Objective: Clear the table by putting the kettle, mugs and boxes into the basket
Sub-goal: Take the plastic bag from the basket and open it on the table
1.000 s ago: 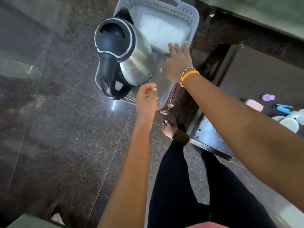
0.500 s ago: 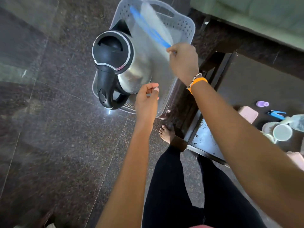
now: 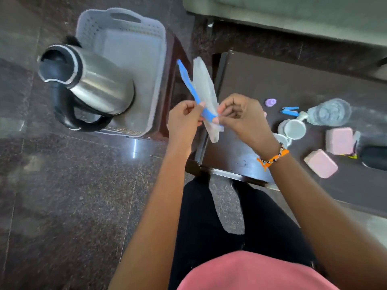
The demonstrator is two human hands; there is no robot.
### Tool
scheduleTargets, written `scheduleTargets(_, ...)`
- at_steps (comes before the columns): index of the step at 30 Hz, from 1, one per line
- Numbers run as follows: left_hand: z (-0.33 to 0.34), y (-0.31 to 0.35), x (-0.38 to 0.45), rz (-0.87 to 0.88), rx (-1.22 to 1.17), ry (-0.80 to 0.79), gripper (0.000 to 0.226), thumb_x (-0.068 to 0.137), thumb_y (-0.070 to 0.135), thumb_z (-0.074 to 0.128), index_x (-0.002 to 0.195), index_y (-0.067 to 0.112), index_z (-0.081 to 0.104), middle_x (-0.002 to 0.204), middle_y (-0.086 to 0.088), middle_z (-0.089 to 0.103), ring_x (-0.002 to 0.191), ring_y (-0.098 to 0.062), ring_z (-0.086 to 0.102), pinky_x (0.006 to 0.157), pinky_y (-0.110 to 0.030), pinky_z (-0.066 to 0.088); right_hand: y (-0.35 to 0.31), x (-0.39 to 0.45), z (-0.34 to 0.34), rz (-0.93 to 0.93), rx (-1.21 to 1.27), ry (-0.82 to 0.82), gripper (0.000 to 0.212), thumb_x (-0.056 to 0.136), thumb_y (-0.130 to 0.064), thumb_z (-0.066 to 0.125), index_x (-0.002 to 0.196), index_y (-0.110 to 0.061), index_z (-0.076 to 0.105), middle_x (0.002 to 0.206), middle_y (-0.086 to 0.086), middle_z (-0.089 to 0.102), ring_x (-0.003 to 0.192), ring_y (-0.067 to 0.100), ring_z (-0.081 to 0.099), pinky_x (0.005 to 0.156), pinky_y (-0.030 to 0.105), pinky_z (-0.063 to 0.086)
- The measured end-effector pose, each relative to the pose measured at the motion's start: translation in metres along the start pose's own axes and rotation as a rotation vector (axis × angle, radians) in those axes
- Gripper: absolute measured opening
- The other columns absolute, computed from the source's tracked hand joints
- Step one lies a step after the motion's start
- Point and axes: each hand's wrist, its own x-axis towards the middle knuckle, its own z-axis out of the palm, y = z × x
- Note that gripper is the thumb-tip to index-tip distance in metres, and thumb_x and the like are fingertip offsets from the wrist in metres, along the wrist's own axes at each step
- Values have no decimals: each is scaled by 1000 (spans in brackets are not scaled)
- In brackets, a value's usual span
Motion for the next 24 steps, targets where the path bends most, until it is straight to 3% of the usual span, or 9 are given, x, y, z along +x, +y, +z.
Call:
scheduleTargets(3,33,-14,-26,16,71,-93,15,86,16,65,78,7,57,75,-11,62,62,-10,60,57,-18,50,25,-28,-40,39,-48,61,15,81,-8,69,73,-12,57,61,2,56,51,-1,51,55,12,40)
scheduleTargets(7,72,-25,-53,15,132,-151,28,82,18,71,64,13,49,79,-17,58,73,-21,54,62,-26,46,52,-57,-74,17,-254,300,18,87,-24,62,81,-7,63,86,4,55,80,5,45,82,25,37)
scheduleTargets(9,90,-29,-68,36,173,-217,26,81,16,71,64,14,51,79,-18,61,73,-22,55,65,-29,47,61,-68,-87,27,-283,363,22,84,-30,66,90,-9,63,100,8,55,94,11,45,89,25,34)
scheduleTargets(11,104,-34,-81,50,205,-286,24,82,13,69,64,15,53,75,-13,62,71,-20,55,66,-30,47,69,-74,-101,70,-250,350,27,82,-29,67,98,-8,60,102,6,58,92,15,51,88,28,41)
scheduleTargets(13,114,-39,-89,53,221,-337,24,83,11,67,65,16,54,66,-4,60,63,-13,53,59,-20,45,74,-78,-112,136,-174,264,28,84,-25,66,103,-6,56,88,-3,59,72,4,52,77,31,48)
scheduleTargets(17,131,-49,-99,42,283,-411,20,85,12,66,68,17,56,58,9,58,59,-6,51,57,-15,44,87,-87,-130,173,-93,217,29,83,-24,66,99,-12,45,87,5,67,63,1,52,58,18,44)
scheduleTargets(20,136,-53,-103,28,302,-440,17,83,16,68,70,18,58,63,7,58,63,-8,52,60,-17,44,89,-92,-137,142,-42,220,30,82,-12,66,92,-14,37,84,8,58,61,5,50,50,10,40)
scheduleTargets(22,140,-56,-104,44,293,-388,18,85,15,66,70,17,57,68,0,56,63,-11,49,60,-19,42,91,-95,-140,120,-100,252,29,80,0,58,88,-13,33,83,8,51,61,13,48,56,19,40)
scheduleTargets(24,143,-60,-104,71,260,-231,17,89,13,60,73,15,53,74,-9,52,67,-16,44,63,-28,39,91,-100,-143,101,-234,311,28,77,3,51,87,-14,31,81,7,46,66,27,48,63,31,37)
